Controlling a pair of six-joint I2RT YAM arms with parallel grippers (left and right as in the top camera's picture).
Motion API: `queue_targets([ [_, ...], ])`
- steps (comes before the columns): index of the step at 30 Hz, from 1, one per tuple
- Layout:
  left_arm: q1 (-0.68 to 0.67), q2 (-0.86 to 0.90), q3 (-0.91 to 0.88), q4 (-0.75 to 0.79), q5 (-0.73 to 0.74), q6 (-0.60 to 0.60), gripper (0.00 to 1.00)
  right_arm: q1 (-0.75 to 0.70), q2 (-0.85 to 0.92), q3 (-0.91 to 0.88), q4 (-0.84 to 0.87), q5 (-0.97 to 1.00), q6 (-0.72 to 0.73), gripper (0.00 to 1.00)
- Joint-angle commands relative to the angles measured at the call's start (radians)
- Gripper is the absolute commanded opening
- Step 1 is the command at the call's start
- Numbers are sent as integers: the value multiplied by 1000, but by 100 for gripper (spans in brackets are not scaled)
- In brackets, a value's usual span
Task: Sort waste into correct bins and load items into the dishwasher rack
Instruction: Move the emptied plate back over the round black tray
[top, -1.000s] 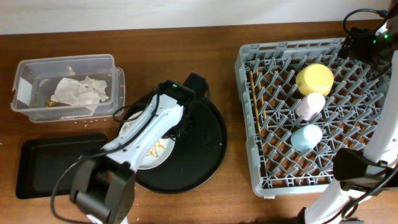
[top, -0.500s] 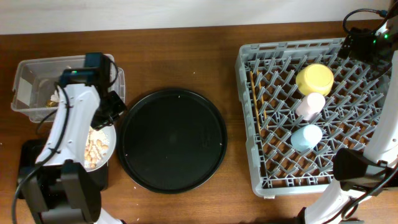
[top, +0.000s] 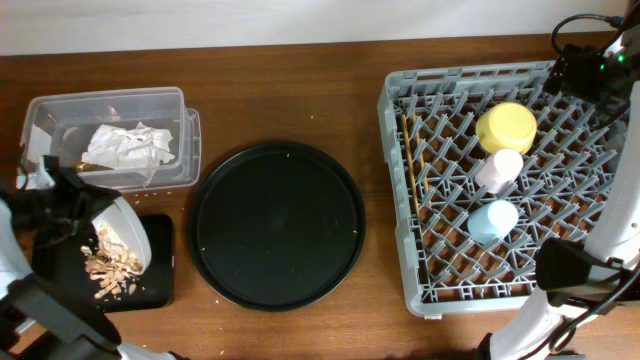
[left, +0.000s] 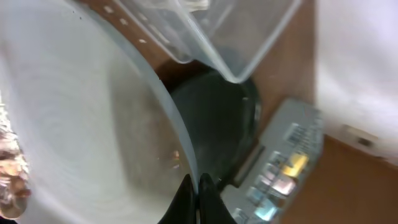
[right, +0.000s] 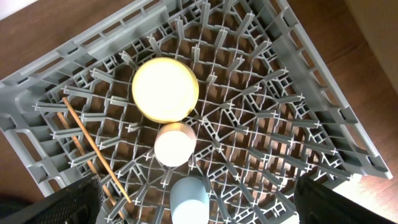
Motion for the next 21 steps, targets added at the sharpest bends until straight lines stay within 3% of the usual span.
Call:
queue_targets([
  [1,73,-36,19,-21,145,71,1,-2,-5,13,-6,16,1,99],
  [4,162,-36,19,-89,305,171,1,-2,-5,13,-6,16,1,99],
  [12,350,-34,7,-214,434,369,1,-2,-5,13,-6,16,1,99],
  [17,368,-32,-35,-278,475,432,1,-2,-5,13,-6,16,1,99],
  [21,374,-39,-36,-387,429,455,1,-2,-5,13,-6,16,1,99],
])
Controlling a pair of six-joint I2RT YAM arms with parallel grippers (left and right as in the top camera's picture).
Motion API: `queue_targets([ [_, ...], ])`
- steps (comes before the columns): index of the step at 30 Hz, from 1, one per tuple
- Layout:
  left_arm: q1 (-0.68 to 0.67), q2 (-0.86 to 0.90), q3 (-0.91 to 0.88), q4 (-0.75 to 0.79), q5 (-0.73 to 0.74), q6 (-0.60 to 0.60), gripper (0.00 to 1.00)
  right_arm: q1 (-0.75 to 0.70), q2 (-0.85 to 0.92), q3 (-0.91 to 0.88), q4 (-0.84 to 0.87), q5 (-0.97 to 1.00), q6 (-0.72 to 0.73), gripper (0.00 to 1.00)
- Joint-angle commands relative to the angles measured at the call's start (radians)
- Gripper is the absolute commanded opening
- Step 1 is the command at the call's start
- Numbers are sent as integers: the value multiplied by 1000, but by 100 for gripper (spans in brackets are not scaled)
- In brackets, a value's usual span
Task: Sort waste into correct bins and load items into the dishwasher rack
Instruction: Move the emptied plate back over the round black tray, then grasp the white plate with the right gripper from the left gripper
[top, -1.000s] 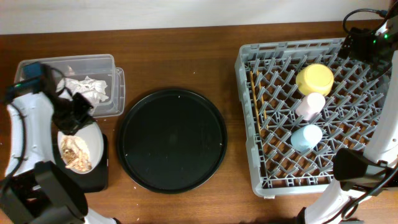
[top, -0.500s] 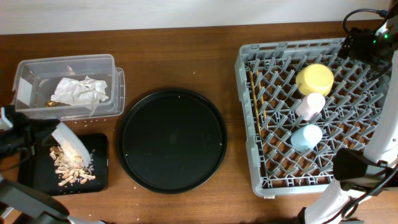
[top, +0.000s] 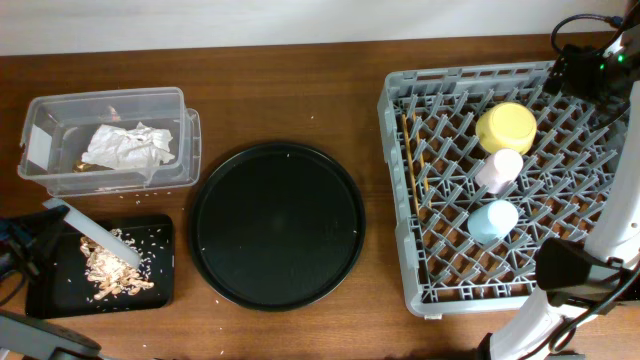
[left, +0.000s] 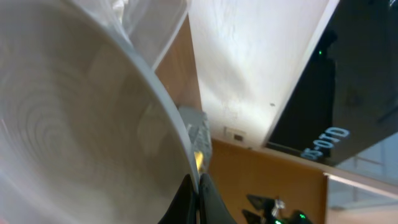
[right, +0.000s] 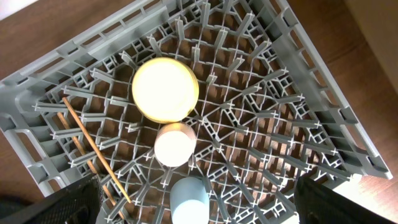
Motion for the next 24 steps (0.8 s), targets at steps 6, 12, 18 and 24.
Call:
queue_targets([
  [6,-43,-238,-8,-31,-72,60,1,-2,-5,13,-6,16,0,99],
  [12,-599,-354,-8,-17,-217,55,1,-2,-5,13,-6,16,0,99],
  [18,-1203,-349,-11,357,-712,-487,1,-2,-5,13,-6,16,0,99],
  [24,-1650,-95,-17,555,-1167,-806,1,-2,-5,13,-6,16,0,99],
])
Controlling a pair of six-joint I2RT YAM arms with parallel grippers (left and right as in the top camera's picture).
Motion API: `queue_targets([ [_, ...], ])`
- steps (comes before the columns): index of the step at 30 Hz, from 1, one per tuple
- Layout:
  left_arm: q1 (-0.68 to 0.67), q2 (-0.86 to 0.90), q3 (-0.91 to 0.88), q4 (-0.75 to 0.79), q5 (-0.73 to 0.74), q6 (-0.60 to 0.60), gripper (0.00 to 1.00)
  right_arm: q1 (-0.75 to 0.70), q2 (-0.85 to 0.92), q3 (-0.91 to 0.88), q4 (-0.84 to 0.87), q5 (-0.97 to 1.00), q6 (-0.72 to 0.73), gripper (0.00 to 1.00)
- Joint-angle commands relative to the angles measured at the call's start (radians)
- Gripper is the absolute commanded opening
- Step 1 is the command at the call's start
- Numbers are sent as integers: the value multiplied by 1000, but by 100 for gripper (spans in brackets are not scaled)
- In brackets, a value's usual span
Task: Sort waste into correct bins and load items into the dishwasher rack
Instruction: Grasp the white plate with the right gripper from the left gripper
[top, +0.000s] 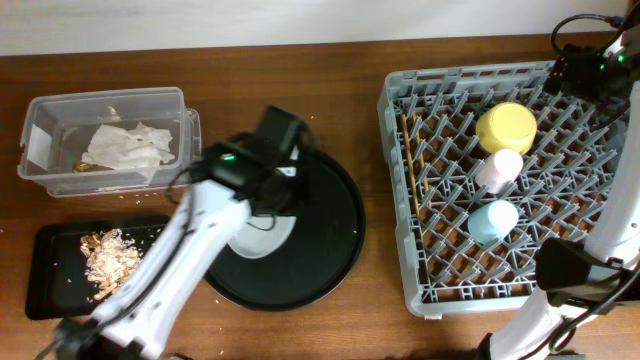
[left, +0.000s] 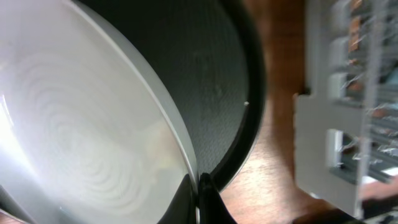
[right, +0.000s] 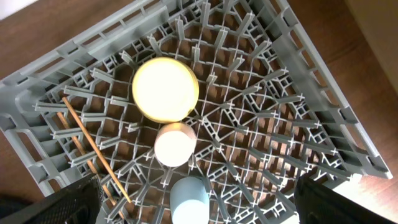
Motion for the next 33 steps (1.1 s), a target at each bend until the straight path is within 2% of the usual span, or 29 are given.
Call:
queue_targets([
  [1,-107,176,-1,66,-90,-69,1,-2,-5,13,-6,16,1,99],
  [4,-165,269,-1,93,-90,-72,2,-2,-5,13,-6,16,2,99],
  [5,-177,280,-1,93,-90,-71,16,-2,-5,13,-6,16,1,99],
  [6,-182,280,-1,93,-91,-71,42,-2,-5,13,-6,16,1,99],
  [7,-182,279,5,87,-91,-71,55,-2,-5,13,-6,16,2,98],
  [9,-169,273,72,9,-95,-71,61,-2,-5,13,-6,16,1,99],
  [10,-140,257,153,-76,-122,-71,72,-2,-5,13,-6,16,1,99],
  [11,-105,239,245,-175,-181,-71,73,-2,-5,13,-6,16,1,99],
  [12,-50,210,368,-292,-276,-71,81,-2,-5,13,-6,16,2,99],
  [14,72,123,463,-380,-434,-71,87,-2,-5,13,-6,16,1,99],
  [15,126,87,463,-388,-467,-71,99,-2,-5,13,-6,16,1,99],
  [19,397,18,463,-542,-494,-71,99,-2,-5,13,33,-19,14,99],
  [20,454,19,460,-555,-502,-34,99,-2,-5,13,57,-196,13,99],
  [22,559,19,460,-555,-502,-34,99,-2,-5,13,33,-426,16,99],
  [23,620,19,459,-555,-501,-34,99,7,-5,-1,-6,-727,-25,99],
  [24,668,19,459,-555,-494,-34,99,39,-5,-15,-6,-880,-88,99],
  [25,711,19,459,-554,-494,-34,99,152,-5,-47,-6,-899,-123,99],
  [26,721,19,459,-555,-494,-34,99,227,-5,-72,-6,-836,-123,99],
  [27,722,19,459,-555,-494,-34,99,357,-5,-125,-6,-687,-112,99],
  [29,722,19,459,-555,-494,-34,99,568,-5,-255,-6,-396,49,99],
  [31,722,19,459,-555,-494,-34,99,727,-4,-391,62,-266,91,99],
  [33,722,19,459,-555,-494,-34,99,846,-3,-489,199,-240,84,99],
])
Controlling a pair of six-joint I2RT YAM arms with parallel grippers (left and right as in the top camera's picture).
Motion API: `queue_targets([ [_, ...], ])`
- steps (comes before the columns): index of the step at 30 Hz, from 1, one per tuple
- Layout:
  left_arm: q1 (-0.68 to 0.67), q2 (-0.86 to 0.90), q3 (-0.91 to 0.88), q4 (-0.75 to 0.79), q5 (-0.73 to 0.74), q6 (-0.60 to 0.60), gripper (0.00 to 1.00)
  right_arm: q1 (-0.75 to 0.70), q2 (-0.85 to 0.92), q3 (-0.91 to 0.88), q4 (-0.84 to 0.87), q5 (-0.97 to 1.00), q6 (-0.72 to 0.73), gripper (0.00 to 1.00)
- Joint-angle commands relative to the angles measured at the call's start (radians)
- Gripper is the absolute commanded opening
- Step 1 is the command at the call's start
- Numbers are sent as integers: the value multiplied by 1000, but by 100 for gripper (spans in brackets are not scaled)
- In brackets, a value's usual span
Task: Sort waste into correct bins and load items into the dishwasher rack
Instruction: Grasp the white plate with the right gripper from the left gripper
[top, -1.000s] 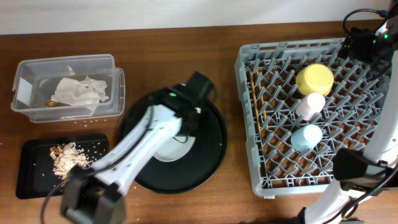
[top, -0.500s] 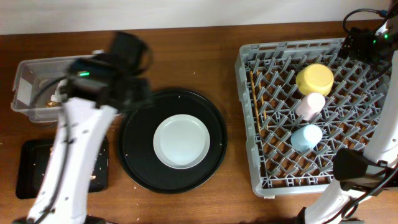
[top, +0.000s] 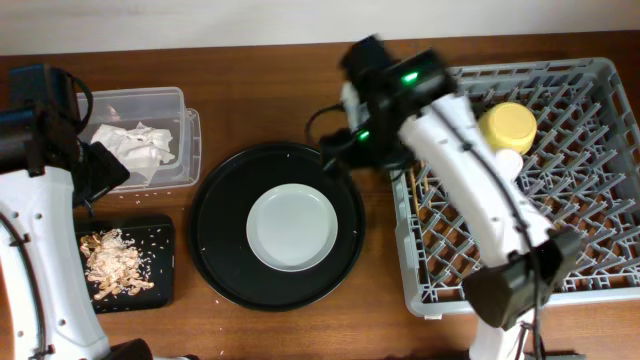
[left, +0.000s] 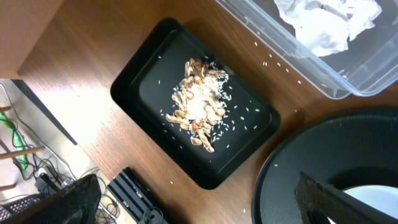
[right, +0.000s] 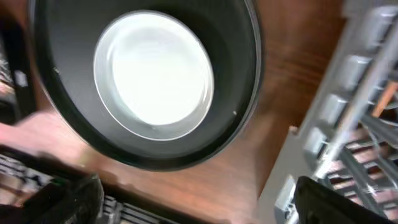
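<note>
A white plate (top: 292, 228) lies flat in the middle of the round black tray (top: 220, 250); the right wrist view shows the plate (right: 155, 68) too. Food scraps (left: 199, 106) sit heaped in the small black rectangular tray (top: 60, 290). My left gripper (left: 196, 190) hangs open and empty above the table between that tray and the round one, at the left in the overhead view (top: 100, 165). My right gripper (right: 198, 186) is open and empty over the round tray's right rim, next to the grey dishwasher rack (top: 590, 90).
A clear bin (top: 185, 135) at the back left holds crumpled paper (top: 135, 140). In the rack stand a yellow bowl (top: 505, 125) and chopsticks (top: 415, 200); my right arm crosses over the rack's left half. Cables and a black box lie beyond the table's left edge.
The plate was in my left gripper over the round tray; now it lies flat there and that gripper is open back at the left. My right arm has come from the rack's far corner to the tray's right rim.
My left gripper held the plate tilted over the small black tray, with scraps lying in the tray, and still held it tipped there a moment later. Then it held the plate over the round tray. Now the plate rests there, released, and the right gripper has come beside it.
</note>
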Motion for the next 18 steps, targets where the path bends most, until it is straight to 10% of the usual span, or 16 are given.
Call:
queue_targets([
  [1,2,-2,2,0,-8,15,99,107,-9,-63,130,166,-2,99],
  [4,2,-2,2,0,-8,15,99,123,-6,-124,158,231,39,99],
  [6,2,-2,2,0,-8,15,99,123,-5,-279,257,230,39,77],
  [18,2,-2,2,0,-8,15,99,124,2,-776,769,91,160,39],
])
